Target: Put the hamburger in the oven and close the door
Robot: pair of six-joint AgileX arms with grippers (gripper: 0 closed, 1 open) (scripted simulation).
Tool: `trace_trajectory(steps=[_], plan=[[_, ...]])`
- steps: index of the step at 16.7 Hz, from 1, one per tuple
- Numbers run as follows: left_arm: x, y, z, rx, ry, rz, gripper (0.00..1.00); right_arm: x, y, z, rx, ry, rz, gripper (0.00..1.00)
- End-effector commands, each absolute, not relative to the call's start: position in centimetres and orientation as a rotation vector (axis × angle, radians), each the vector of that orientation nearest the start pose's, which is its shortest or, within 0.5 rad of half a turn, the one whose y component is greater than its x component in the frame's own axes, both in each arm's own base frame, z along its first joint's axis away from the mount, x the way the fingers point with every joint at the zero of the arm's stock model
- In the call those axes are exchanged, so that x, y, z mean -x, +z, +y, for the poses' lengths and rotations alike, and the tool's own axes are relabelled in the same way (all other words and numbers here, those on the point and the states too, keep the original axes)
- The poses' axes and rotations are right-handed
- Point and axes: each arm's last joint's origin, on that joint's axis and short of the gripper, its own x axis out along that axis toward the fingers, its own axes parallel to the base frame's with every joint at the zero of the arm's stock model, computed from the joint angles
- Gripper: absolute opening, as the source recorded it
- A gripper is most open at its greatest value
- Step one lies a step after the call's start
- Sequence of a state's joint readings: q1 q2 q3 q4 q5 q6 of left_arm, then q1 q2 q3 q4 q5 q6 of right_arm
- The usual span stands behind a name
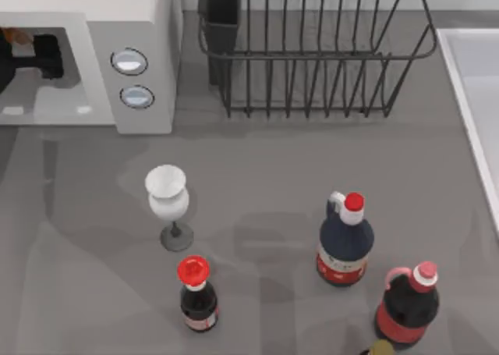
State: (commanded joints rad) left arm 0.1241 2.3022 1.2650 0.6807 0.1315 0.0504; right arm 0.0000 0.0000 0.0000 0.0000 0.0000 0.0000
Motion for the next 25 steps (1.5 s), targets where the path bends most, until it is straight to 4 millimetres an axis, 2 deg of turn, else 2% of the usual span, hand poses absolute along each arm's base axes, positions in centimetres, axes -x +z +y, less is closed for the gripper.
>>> trace_trajectory(steps=[3, 6, 10, 13, 15, 21, 25], plan=[[-44.4, 9.4, 5.3, -0.013, 0.007, 0.301, 1.00, -10.6, 16.0, -0.1, 0.000, 0.000, 0.000, 1.00], [-39.9, 10.5, 5.6, -0.025, 0.010, 0.259, 1.00, -10.6, 16.0, -0.1, 0.000, 0.000, 0.000, 1.00], [-32.2, 7.7, 5.9, 0.024, 0.002, 0.371, 1.00, -10.6, 16.0, -0.1, 0.000, 0.000, 0.000, 1.00], [-28.5, 7.0, 6.5, 0.028, 0.011, 0.401, 1.00, -10.6, 16.0, -0.1, 0.000, 0.000, 0.000, 1.00], [-27.4, 7.8, 6.8, 0.011, 0.015, 0.369, 1.00, -10.6, 16.0, -0.1, 0.000, 0.000, 0.000, 1.00], [-27.4, 8.0, 6.7, 0.005, 0.011, 0.358, 1.00, -10.6, 16.0, -0.1, 0.000, 0.000, 0.000, 1.00], [-27.9, 10.1, 6.9, 0.000, 0.013, 0.341, 1.00, -10.6, 16.0, -0.1, 0.000, 0.000, 0.000, 1.00]])
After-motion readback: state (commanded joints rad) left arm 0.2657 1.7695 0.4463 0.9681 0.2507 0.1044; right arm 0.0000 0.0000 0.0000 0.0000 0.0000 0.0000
